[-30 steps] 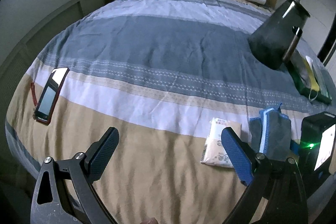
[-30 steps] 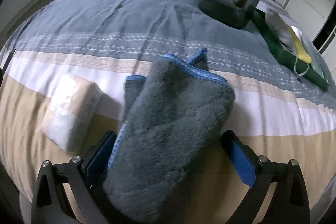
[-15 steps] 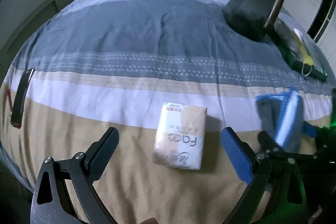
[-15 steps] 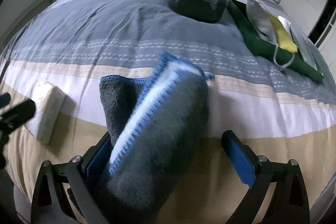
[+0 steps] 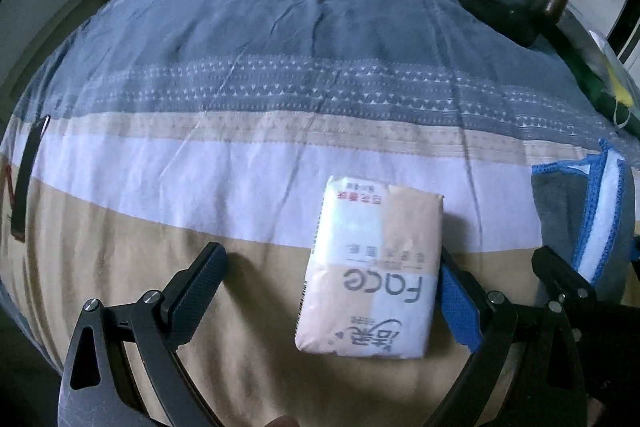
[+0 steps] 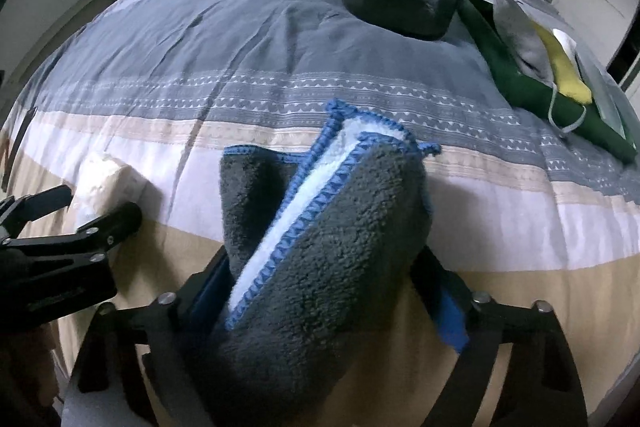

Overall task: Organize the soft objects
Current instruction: 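Grasp the grey-blue microfiber cloth with the right tool while the left tool approaches the Face tissue pack, then grasp the Face tissue pack with the left tool while the right tool lifts the cloth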

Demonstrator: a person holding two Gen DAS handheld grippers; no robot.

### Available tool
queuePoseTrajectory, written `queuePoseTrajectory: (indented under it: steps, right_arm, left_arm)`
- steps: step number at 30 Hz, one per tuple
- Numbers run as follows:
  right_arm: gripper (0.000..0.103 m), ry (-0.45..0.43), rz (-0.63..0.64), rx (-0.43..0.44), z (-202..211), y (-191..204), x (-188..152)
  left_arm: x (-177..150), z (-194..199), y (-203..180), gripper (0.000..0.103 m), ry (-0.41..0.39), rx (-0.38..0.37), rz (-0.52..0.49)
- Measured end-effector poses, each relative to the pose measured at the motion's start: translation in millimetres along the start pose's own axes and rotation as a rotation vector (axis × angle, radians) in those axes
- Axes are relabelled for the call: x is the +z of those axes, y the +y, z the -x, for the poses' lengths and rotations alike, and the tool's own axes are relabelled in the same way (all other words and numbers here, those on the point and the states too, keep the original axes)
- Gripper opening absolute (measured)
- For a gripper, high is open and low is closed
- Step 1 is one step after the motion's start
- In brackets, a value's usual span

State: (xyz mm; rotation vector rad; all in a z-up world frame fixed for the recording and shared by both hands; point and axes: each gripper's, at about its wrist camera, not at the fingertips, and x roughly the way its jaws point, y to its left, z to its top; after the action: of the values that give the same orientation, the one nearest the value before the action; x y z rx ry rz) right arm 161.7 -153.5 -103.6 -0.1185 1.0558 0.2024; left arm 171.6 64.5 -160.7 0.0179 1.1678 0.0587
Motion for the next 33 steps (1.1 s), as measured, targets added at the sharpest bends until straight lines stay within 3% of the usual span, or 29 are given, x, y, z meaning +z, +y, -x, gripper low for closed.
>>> queuePoseTrajectory:
  steps: [12,19,22,29,33]
  right_arm:
    - [0.060,0.001,0.019,0.017,-2,5,2]
    - [0.054,-0.006,0.029,0.021,0,5,0]
    - [0.049,-0.009,0.035,0.028,1,5,0]
    - [0.043,-0.006,0.035,0.063,4,1,0]
    - [0.041,-0.007,0.037,0.075,5,-2,1]
  left_arm:
    - [5,-6,-3,0.095,0.005,0.013,-0.012]
    - [5,-5,-6,0.089,-0.001,0.014,-0.013]
    - [4,-3,-7,0.082,-0.004,0.009,-0.014]
    - [5,2,-20,0.052,-0.013,-0.007,-0.047]
    - [6,2,-26,0.047,-0.016,-0.002,-0.051]
